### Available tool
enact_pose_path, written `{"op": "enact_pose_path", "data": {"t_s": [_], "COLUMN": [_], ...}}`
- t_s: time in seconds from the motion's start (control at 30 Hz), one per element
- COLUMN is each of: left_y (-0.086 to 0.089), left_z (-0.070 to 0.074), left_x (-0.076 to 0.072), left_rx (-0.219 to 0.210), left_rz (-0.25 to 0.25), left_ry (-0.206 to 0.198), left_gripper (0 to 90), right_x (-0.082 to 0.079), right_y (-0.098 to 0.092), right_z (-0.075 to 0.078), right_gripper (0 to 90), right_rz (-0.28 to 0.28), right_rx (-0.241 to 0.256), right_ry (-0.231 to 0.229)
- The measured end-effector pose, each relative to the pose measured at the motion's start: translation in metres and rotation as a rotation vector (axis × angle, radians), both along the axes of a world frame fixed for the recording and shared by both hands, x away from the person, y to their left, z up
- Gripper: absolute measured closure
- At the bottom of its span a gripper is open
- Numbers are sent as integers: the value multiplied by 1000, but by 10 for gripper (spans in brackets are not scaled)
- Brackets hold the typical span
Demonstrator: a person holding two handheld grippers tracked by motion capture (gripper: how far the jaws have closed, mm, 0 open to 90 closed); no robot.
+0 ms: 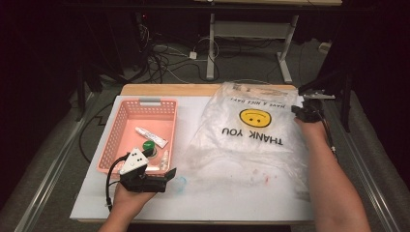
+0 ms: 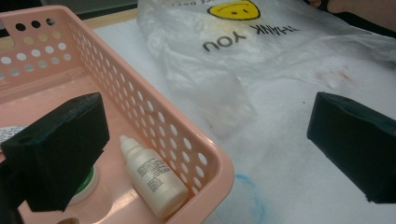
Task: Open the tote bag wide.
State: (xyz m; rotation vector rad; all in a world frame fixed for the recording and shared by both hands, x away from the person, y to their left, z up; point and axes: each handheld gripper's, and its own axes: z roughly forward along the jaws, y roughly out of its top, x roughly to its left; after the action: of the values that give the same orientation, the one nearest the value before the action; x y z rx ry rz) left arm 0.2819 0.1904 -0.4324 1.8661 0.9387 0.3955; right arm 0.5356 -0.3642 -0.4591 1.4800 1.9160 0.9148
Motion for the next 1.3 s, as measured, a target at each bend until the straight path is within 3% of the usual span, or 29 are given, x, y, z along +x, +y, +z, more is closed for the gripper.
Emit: {"op": "enact_pose_path", "data": {"t_s": [0.03, 0.1, 0.13, 0.2, 0.27, 0.37, 0.4, 0.43, 0.47, 0.5, 0.53, 0.57, 0.6, 0.63, 0.73, 0.8, 1.0, 1.07, 1.17, 1.3], "left_y": [1, 1, 1, 1, -1, -2, -3, -3, -3, -3, -3, -3, -4, -4, -4, -5, -7, -7, -6, -6], "left_z": [0, -1, -1, -1, 0, 1, 2, 2, 2, 3, 3, 3, 3, 3, 3, 3, 3, 3, 3, 4], "left_x": [1, 2, 2, 2, 2, 1, 1, 0, 0, 0, -1, -1, -1, -1, -2, -2, 3, 5, 8, 8], "left_rx": [-4, -6, -8, -18, -25, -25, -28, -31, -35, -36, -37, -36, -32, -32, -28, -32, -24, -27, -21, -20], "left_rz": [-2, -3, -6, -9, -11, -17, -17, -19, -20, -20, -23, -24, -27, -29, -31, -32, -31, -26, -22, -24], "left_ry": [3, 5, 6, 8, 7, -3, -5, -5, -5, -5, -5, -6, -8, -8, -7, -10, -6, 0, 4, 1], "left_gripper": [0, 0, 0, 0, 0, 0, 0, 0, 0, 0, 0, 0, 0, 0, 0, 0, 0, 0, 0, 0], "right_x": [-2, -4, -11, -21, -36, -64, -64, -86, -86, -99, -123, -123, -148, -148, -182, -208, -226, -227, -226, -227], "right_y": [-12, -16, -24, -29, -32, -37, -37, -38, -38, -37, -37, -37, -37, -37, -37, -38, -39, -39, -34, -31], "right_z": [0, 0, -2, -1, 4, 15, 15, 19, 19, 20, 18, 18, 15, 15, 8, 2, -13, -15, -17, -17], "right_gripper": [900, 900, 833, 665, 613, 568, 568, 559, 559, 559, 555, 555, 569, 569, 613, 628, 650, 705, 825, 900], "right_rz": [-46, -62, -79, -76, -55, -37, -37, -11, -11, -3, 8, 8, 12, 12, 13, 23, 40, 61, 79, 87], "right_rx": [-5, -14, -20, -34, -55, -23, -23, -13, -13, -13, -9, -9, 4, 4, 8, 43, 74, 84, 45, 11], "right_ry": [8, 18, 38, 39, 15, -14, -14, -27, -27, -34, -34, -34, -32, -32, -13, 6, 62, 80, 102, 99]}}
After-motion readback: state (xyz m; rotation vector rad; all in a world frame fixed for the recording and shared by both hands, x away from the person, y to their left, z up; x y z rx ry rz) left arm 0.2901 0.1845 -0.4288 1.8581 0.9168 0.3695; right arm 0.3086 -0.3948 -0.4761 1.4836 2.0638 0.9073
